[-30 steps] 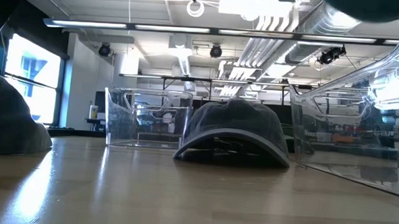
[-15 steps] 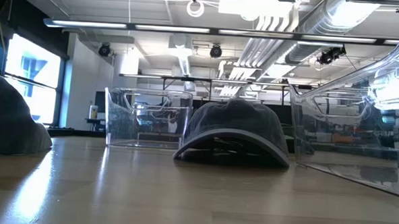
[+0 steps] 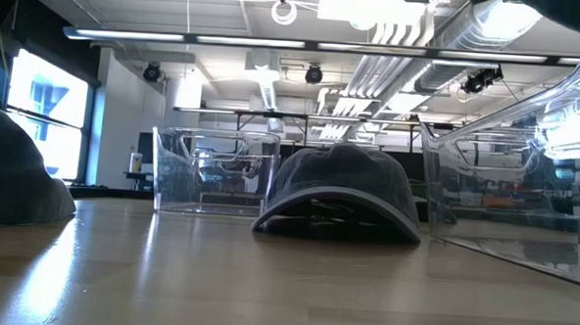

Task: Pick & Place hat
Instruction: Put the left dark gray cap into the bottom transparent bin

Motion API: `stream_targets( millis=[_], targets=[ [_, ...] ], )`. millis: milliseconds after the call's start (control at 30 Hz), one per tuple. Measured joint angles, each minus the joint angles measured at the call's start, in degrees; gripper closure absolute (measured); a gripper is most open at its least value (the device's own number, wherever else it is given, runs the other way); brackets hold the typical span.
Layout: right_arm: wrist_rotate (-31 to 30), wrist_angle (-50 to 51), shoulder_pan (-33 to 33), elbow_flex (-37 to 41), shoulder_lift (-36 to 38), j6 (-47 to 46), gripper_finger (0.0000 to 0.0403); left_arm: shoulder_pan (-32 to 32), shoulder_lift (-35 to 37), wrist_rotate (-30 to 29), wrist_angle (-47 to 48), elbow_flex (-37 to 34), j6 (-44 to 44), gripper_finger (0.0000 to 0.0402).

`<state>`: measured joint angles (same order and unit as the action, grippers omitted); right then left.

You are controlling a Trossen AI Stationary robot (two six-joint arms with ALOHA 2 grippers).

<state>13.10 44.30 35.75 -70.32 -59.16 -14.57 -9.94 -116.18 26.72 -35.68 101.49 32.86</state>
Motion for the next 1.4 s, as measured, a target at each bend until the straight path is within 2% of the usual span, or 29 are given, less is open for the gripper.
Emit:
stream_targets(
  millis=[167, 267, 367, 533, 667, 833, 967, 1033, 1200, 1400],
  targets=[
    [0.1, -0.4, 0.0, 0.0, 0.0, 0.0, 0.0397, 4.5, 0.0, 13.0, 0.0, 5.1, 1.8, 0.0391],
    [0.1, -1.0, 0.0, 0.0, 0.0, 0.0, 0.0400, 7.4, 0.2, 19.1, 2.3, 8.0, 4.7, 0.0377],
    [0.1, -2.8, 0.0, 0.0, 0.0, -0.1, 0.0399, 10.0, 0.1, 25.2, 10.1, 9.0, 5.1, 0.0334],
    [-0.8, -5.4, 0.0, -0.1, 0.0, 0.1, 0.0400, 10.7, -0.1, 27.9, 22.4, 9.3, 0.1, 0.0238],
    [-2.6, -6.0, 0.0, -0.1, 0.0, -0.1, 0.0398, 9.4, -0.1, 26.2, 29.7, 9.3, -1.1, 0.0187],
    [-3.7, -6.0, 0.0, -0.1, 0.0, 0.1, 0.0400, 6.7, -1.9, 22.2, 32.8, 9.3, -4.5, 0.0166],
    [-4.4, -6.0, 0.0, -0.1, 0.0, -0.5, 0.0397, 5.4, -1.6, 12.8, 41.6, 9.4, -12.7, 0.0173],
    [-4.6, -6.0, 0.0, -0.1, 0.0, -0.5, 0.0396, 5.4, -1.3, 8.6, 45.0, 9.3, -13.7, 0.0181],
    [-4.4, -6.0, 0.0, -0.1, 0.0, -0.5, 0.0400, 5.9, -0.2, 7.6, 46.2, 11.6, -12.0, 0.0206],
    [-4.4, -6.1, 0.0, -0.1, 0.0, -0.6, 0.0395, 5.4, -0.2, 2.1, 45.6, 16.1, -18.0, 0.0226]
  ],
)
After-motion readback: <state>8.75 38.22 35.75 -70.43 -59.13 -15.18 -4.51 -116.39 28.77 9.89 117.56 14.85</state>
